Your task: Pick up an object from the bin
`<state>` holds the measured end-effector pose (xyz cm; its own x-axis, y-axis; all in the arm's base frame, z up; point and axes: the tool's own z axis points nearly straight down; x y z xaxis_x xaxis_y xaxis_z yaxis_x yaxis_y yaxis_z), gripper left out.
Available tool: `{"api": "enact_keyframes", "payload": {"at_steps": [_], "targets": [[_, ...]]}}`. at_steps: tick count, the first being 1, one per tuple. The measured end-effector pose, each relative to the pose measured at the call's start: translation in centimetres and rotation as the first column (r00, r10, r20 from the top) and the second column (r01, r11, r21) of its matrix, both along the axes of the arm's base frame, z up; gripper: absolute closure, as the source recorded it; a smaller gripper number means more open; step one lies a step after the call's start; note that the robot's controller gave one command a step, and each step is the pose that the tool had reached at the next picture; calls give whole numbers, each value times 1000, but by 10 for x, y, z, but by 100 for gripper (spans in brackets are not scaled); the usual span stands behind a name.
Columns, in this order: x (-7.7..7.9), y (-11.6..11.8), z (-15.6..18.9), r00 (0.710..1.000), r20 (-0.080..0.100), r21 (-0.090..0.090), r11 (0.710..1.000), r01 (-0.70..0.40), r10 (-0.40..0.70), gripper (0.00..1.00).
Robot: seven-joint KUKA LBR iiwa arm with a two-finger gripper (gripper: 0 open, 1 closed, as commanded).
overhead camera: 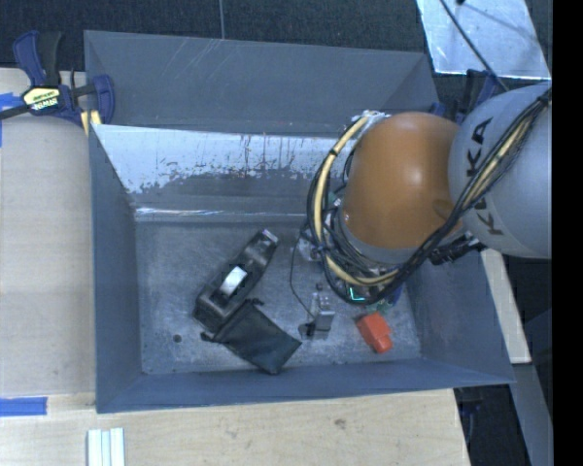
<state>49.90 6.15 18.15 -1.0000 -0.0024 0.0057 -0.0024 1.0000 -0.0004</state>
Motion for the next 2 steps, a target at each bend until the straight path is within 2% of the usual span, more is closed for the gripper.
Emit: {"api": "enact_keyframes", "payload": {"at_steps": [1, 2], "targets": [[37, 87, -105, 990, 45, 0, 991, -137, 137, 0], [37, 85, -102, 990, 45, 0, 991, -133, 133, 100]]}}
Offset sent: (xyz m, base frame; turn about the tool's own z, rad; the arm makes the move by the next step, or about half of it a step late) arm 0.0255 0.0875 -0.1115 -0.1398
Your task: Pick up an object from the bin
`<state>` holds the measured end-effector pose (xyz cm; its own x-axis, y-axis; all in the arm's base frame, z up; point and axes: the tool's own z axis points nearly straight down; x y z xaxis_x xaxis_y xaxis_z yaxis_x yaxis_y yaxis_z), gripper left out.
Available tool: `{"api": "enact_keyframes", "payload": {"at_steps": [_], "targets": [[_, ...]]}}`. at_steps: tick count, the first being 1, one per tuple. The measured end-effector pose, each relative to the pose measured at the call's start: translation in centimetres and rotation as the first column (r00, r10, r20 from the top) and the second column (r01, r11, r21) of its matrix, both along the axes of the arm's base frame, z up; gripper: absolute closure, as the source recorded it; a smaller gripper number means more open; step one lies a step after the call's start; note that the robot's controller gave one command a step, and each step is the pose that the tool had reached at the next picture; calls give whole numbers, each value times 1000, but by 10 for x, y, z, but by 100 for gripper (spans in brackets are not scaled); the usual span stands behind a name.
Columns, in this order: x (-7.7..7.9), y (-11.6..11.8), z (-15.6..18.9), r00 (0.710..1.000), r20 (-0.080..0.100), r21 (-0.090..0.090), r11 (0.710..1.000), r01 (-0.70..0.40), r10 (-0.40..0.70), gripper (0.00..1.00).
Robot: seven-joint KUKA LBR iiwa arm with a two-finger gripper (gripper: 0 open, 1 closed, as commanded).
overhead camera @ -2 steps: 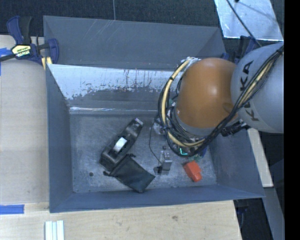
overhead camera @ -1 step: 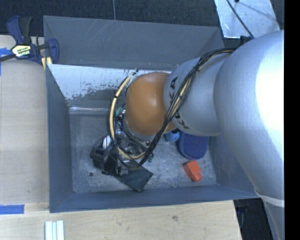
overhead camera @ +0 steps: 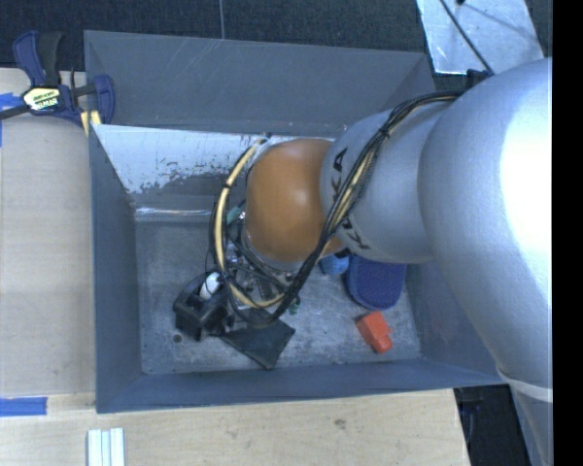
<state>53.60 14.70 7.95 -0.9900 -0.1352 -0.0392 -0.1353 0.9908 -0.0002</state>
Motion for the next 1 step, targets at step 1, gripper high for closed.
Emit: {"api": "enact_keyframes", "payload": {"at_steps": [1], "targets": [[-27, -6, 136, 999, -35, -5, 1000, 3, -4, 100]]}}
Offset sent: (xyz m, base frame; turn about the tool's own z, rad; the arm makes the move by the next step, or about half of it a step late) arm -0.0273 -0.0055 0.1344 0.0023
